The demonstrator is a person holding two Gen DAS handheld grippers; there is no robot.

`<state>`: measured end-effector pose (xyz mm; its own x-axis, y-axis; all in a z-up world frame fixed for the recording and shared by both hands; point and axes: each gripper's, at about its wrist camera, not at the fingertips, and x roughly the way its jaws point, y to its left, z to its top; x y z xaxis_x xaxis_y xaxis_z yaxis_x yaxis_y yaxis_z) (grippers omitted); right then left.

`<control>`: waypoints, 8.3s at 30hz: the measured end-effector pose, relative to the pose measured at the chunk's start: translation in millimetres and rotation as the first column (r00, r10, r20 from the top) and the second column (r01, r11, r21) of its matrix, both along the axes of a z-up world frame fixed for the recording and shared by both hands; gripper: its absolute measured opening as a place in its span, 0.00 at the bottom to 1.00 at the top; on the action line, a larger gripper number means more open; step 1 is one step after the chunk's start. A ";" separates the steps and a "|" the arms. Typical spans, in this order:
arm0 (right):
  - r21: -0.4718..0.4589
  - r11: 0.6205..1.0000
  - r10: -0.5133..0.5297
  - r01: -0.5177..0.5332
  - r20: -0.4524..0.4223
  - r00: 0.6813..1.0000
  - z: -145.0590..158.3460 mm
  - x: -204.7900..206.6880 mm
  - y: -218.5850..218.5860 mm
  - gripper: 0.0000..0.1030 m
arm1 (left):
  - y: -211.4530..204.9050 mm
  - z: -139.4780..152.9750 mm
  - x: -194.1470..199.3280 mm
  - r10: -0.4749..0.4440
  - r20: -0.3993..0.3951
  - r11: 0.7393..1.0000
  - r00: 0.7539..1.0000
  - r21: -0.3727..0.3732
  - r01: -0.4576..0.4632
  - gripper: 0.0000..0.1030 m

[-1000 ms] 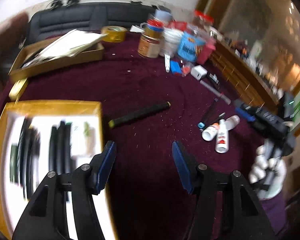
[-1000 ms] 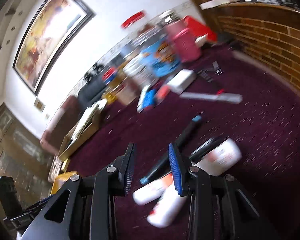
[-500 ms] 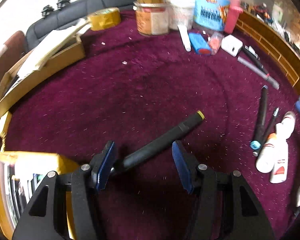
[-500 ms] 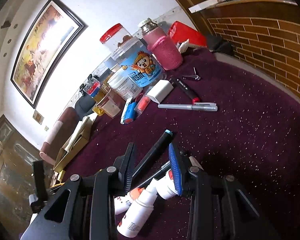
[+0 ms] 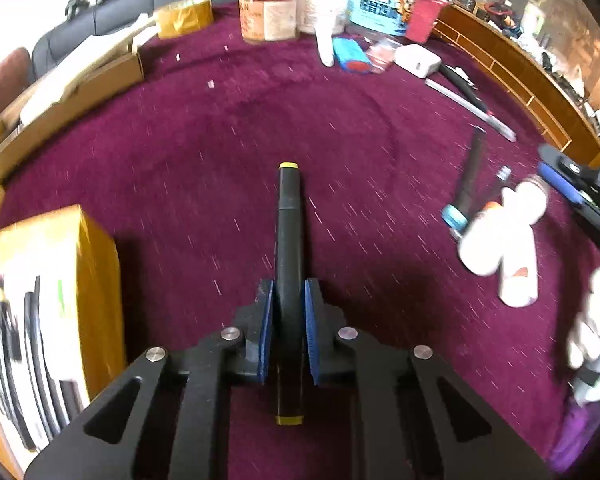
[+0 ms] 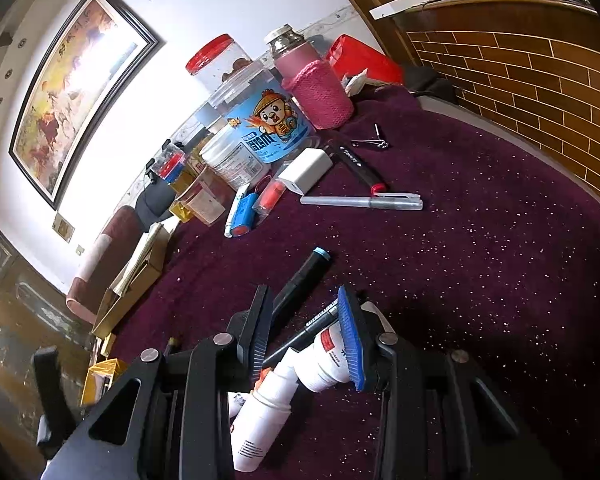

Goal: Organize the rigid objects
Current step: 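Lift the yellow-ended marker with the left tool while the right tool grasps the teal-capped black marker, then carry both markers into the white box and open both tools, then grasp the orange-capped white bottle with the left tool while the right tool grasps a red-labelled white bottle, then carry both white bottles over the white box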

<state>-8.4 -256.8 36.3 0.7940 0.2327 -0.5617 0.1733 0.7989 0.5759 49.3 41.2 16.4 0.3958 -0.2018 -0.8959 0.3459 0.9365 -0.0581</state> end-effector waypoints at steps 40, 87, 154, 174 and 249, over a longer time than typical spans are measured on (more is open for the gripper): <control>0.027 0.976 0.216 -0.215 -0.133 0.967 10.9 40.9 55.4 0.30 | 66.3 32.3 -128.4 0.126 0.061 0.890 0.990 -0.447 -0.086 0.13; 0.003 0.921 0.384 -0.390 -0.185 0.905 30.1 0.1 148.7 0.13 | 93.3 45.8 -126.3 0.177 0.150 0.871 0.973 -0.484 -0.084 0.12; -0.034 0.771 0.630 -0.636 -0.113 0.769 27.2 -64.2 315.7 0.16 | 252.0 73.2 -140.9 0.446 0.076 0.750 0.892 -0.576 -0.326 0.70; -0.074 0.989 0.117 -0.131 -0.171 0.978 4.5 -45.9 47.0 0.26 | 63.4 44.7 -143.9 0.107 0.031 0.909 0.994 -0.408 -0.085 0.71; 0.202 0.882 0.434 -0.425 0.003 0.901 16.9 -56.3 143.6 0.26 | 219.2 40.9 -184.8 0.382 0.107 0.781 0.918 -0.569 -0.259 0.24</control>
